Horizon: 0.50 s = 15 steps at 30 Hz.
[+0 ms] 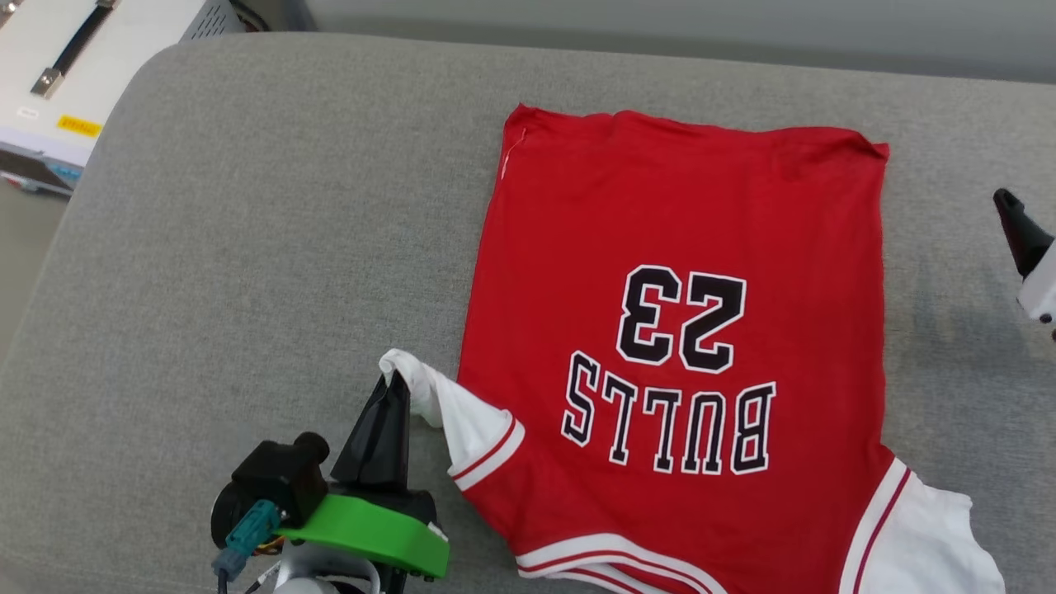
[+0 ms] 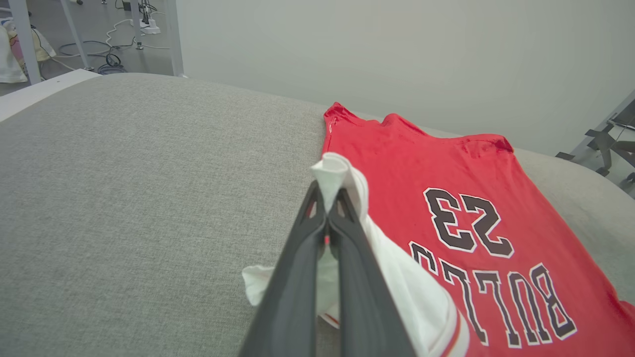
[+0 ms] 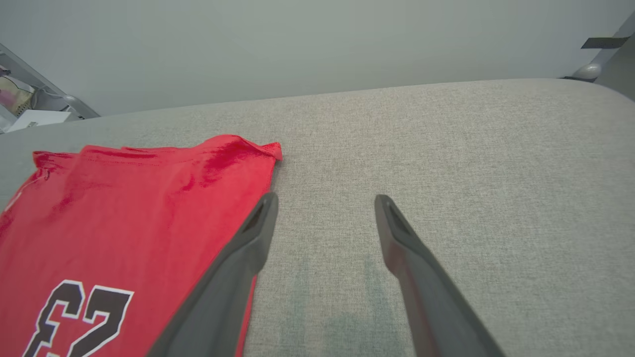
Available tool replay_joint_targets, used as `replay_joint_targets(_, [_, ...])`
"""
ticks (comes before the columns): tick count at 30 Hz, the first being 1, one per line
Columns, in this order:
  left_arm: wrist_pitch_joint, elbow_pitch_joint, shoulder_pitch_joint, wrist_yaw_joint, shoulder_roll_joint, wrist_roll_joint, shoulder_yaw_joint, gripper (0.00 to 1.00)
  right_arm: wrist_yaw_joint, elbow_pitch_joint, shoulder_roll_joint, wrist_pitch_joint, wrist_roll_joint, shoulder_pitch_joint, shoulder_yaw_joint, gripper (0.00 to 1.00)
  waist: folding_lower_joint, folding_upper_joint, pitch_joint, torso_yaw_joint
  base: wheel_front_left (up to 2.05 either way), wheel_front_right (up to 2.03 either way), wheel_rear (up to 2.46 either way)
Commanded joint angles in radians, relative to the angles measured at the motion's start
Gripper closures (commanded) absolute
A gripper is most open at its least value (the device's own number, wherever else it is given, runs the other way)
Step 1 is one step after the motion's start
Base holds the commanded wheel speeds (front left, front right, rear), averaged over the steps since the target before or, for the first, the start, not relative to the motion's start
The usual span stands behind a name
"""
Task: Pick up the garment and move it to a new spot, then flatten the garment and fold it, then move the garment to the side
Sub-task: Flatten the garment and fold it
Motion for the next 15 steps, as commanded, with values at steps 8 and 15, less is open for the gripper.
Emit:
replay_joint_targets(8, [-0.032, -0.012, -0.092, -0.023, -0.039, 0.039, -0.03, 1.0, -0.001, 0.219, -0.067, 0.158, 0.001, -0.278, 0.108, 0.0, 0.0, 0.0, 0.189, 0.135, 0.0, 0.0, 0.0])
replay_joint_targets(15, [-0.045, -0.004, -0.127, -0.04, -0.063, 0.047, -0.04, 1.0, -0.001, 0.336, -0.088, 0.23, -0.003, -0.411, 0.172, 0.0, 0.0, 0.0, 0.248, 0.167, 0.0, 0.0, 0.0])
